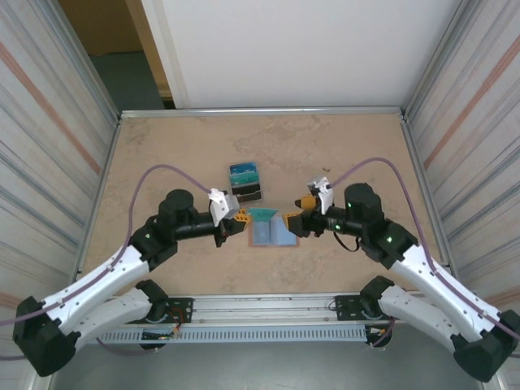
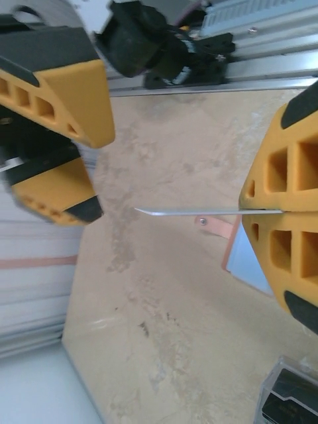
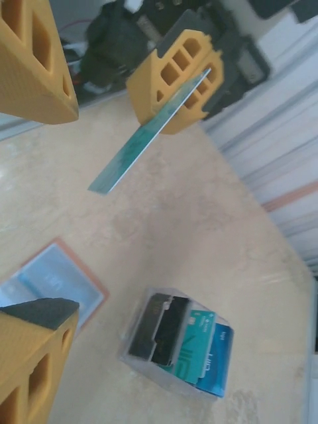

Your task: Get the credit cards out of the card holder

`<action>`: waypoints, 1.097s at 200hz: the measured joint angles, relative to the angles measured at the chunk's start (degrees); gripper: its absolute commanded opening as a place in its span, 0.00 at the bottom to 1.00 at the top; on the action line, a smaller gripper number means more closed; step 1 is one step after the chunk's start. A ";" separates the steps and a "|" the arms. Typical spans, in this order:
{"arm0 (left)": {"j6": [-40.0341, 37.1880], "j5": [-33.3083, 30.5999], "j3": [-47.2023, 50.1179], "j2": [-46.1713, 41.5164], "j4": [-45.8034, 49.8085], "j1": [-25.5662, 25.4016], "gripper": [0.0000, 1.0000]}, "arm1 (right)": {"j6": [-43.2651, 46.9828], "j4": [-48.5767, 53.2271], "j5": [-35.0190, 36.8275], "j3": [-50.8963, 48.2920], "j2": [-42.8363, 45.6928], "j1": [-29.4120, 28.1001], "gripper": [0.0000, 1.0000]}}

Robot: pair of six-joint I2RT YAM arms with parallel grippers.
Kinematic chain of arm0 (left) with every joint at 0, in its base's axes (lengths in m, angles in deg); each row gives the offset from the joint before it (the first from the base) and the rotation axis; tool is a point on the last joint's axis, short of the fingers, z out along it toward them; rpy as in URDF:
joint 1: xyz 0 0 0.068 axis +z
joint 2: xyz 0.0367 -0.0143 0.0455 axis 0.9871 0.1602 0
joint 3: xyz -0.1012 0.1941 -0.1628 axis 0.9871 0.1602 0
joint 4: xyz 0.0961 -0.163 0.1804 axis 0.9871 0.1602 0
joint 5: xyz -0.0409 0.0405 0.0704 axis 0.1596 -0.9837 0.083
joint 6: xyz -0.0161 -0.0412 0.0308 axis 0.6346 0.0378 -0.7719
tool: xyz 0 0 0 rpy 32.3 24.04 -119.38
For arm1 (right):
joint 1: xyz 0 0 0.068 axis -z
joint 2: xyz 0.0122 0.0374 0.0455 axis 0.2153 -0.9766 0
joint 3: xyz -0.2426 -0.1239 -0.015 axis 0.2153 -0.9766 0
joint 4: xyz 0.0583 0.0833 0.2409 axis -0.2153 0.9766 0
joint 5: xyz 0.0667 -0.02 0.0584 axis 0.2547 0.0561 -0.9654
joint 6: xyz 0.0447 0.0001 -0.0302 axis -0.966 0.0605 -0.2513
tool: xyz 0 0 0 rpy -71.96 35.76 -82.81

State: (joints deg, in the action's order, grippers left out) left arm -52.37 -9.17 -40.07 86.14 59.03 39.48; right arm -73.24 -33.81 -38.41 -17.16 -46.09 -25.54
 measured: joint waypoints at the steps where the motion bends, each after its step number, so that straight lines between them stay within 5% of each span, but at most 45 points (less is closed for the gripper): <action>1: 0.48 -0.11 0.22 -0.31 -0.31 0.00 0.00 | -0.26 -0.35 -0.02 -0.24 0.13 0.02 0.71; 63: 16.11 0.24 4.33 -4.11 -12.09 0.00 0.00 | -11.50 -20.50 -7.32 -7.72 -2.21 0.17 0.59; 120: 22.88 1.99 4.94 -2.47 -17.46 0.00 0.00 | -13.18 -26.64 -15.45 -3.82 -11.67 -1.60 0.47; 163: 24.61 2.40 5.18 -1.68 -19.10 0.00 0.00 | -12.02 -28.39 -17.73 -1.36 -13.44 -2.93 0.08; 179: 24.79 2.23 5.18 -1.79 -18.73 0.09 0.00 | -11.58 -27.74 -17.84 -1.07 -13.42 -3.13 0.00; 219: 21.24 1.29 3.54 -2.86 -11.69 0.11 0.45 | -7.98 -21.35 -16.92 0.55 -12.11 -3.96 0.00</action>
State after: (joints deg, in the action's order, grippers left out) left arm -31.12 -7.88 -36.52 83.28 47.34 39.59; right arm -81.21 -55.17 -55.32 -16.61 -58.20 -29.50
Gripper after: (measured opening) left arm 0.366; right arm 0.056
